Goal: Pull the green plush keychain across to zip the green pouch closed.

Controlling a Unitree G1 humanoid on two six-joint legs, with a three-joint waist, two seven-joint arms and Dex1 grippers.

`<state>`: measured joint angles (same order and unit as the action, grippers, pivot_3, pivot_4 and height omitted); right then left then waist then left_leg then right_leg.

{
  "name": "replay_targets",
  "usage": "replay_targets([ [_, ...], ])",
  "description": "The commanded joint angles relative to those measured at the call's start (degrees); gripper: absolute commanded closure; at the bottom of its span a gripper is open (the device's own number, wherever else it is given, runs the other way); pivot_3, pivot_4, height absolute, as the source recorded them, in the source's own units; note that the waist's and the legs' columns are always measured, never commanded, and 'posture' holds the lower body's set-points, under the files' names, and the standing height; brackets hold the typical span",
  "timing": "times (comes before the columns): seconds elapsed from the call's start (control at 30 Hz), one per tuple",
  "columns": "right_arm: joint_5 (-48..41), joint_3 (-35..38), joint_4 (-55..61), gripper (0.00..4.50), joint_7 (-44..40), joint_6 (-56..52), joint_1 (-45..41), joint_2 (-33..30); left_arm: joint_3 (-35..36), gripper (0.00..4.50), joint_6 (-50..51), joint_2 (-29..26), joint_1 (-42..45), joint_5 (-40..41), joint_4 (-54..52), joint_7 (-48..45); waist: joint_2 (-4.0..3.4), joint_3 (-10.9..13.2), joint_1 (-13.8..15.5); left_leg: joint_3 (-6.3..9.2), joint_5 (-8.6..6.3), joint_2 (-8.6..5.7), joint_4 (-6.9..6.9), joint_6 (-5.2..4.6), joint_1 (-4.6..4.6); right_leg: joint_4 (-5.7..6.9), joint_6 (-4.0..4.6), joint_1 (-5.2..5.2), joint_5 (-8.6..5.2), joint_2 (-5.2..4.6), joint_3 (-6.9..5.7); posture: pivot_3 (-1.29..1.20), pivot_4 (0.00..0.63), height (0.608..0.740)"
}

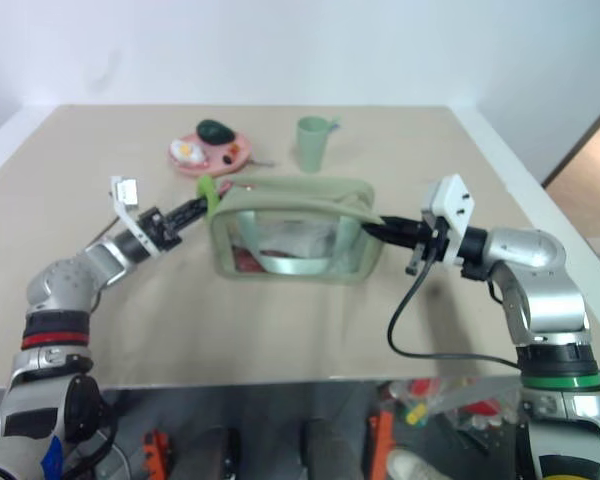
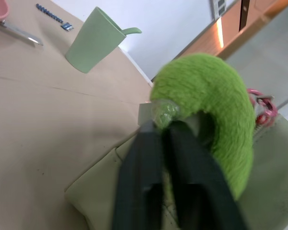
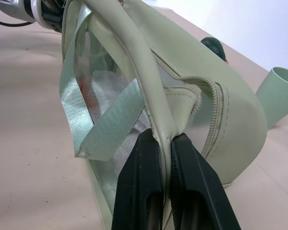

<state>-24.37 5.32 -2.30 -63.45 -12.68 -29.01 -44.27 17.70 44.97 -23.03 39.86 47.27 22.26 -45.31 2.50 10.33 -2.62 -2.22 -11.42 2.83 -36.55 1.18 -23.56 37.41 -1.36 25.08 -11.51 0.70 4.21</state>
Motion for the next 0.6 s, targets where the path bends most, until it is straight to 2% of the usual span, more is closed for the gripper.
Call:
replay_targets([
  [0.03, 0.01, 1.8, 1.08, 4.5, 0.15, 0.62, -0.06, -0.95, 0.33, 4.46, 1.24, -1.13, 1.17, 1.56, -6.65, -0.39, 0.0, 0.0, 0.0, 0.0, 0.0, 0.0, 0.0, 0.0, 0.0, 0.0, 0.0, 0.0, 0.0, 0.0, 0.0, 0.0, 0.15, 0.74],
  [0.23, -0.13, 1.93, 1.37, 4.5, 0.15, 0.25, -0.05, -1.25, 1.03, 4.46, 8.87, -4.26, 5.86, 8.31, -21.45, 2.13, 0.01, 0.01, -0.02, 0.03, 0.0, 0.01, 0.0, 0.01, -0.08, 0.0, -0.01, 0.06, 0.01, 0.0, -0.01, 0.0, 0.15, 0.74],
  [0.33, 0.12, 1.75, 0.74, 4.5, 0.0, 0.57, -0.32, -1.37, 0.17, 4.46, 10.73, -3.9, 9.62, 10.09, -24.37, 4.7, 0.01, 0.01, -0.02, 0.05, 0.01, 0.0, -0.02, 0.02, -0.09, 0.0, -0.03, 0.04, 0.01, 0.0, -0.03, 0.0, 0.15, 0.74],
  [0.6, 0.88, 0.81, 0.19, 4.5, 0.22, 1.21, -1.31, -0.52, -10.37, 4.46, 6.56, -0.12, 14.24, 1.15, -22.42, 5.77, -0.02, 0.0, -0.01, 0.04, 0.04, -0.05, -0.02, 0.05, 0.12, -0.01, -0.05, -0.11, 0.03, -0.01, 0.01, 0.0, 0.15, 0.74],
])
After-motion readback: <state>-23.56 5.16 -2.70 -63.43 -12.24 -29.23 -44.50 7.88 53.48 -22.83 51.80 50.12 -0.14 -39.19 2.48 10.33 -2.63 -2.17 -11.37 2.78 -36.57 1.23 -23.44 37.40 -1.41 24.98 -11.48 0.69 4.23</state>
